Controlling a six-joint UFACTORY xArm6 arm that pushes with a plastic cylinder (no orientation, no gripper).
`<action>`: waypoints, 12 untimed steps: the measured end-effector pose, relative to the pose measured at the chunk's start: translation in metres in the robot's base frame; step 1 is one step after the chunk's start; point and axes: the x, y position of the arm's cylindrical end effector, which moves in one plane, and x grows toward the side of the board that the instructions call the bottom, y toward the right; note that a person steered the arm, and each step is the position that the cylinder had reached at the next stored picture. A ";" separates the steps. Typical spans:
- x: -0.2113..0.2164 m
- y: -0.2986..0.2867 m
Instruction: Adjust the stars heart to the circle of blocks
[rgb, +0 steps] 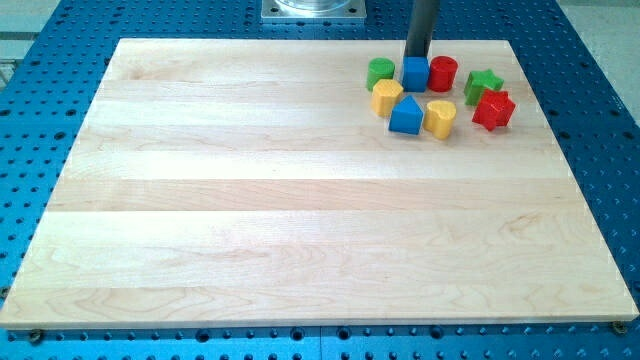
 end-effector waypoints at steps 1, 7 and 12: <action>-0.006 0.065; 0.113 0.169; 0.156 0.089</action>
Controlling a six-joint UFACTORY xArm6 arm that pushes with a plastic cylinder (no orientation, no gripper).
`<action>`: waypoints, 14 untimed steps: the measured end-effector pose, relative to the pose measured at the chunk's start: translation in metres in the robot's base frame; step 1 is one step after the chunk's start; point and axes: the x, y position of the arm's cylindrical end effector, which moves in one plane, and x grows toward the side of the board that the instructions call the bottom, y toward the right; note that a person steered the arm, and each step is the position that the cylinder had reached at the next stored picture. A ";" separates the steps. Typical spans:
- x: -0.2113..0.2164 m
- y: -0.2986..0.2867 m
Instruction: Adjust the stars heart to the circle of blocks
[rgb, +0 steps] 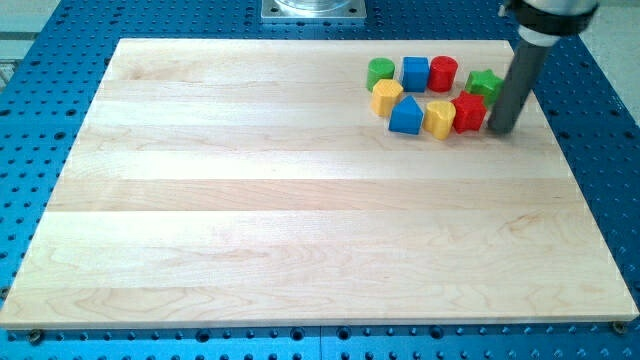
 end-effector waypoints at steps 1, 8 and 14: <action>0.034 -0.032; 0.009 -0.086; 0.034 0.104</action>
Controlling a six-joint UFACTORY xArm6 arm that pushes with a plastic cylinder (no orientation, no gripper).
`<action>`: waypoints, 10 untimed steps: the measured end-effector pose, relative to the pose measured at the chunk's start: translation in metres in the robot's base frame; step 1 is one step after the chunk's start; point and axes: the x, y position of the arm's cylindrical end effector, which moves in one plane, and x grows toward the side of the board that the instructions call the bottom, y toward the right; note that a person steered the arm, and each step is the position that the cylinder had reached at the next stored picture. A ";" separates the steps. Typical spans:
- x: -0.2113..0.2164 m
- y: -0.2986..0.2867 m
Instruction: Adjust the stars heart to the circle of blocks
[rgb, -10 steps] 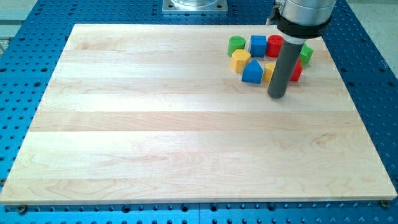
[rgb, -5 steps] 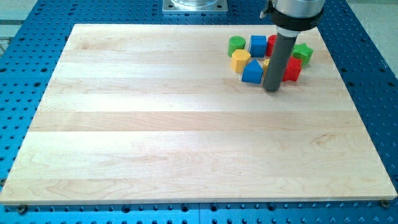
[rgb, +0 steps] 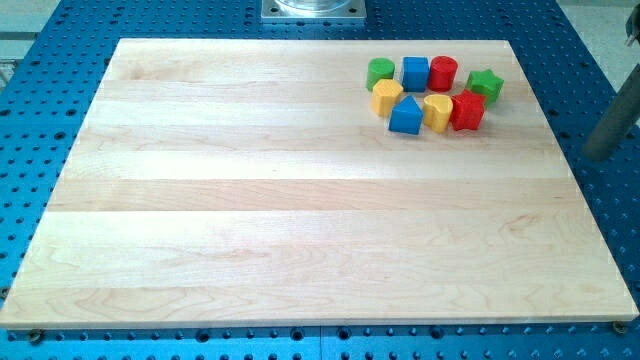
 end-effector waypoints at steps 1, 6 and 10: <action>-0.019 0.000; -0.105 -0.106; -0.105 -0.030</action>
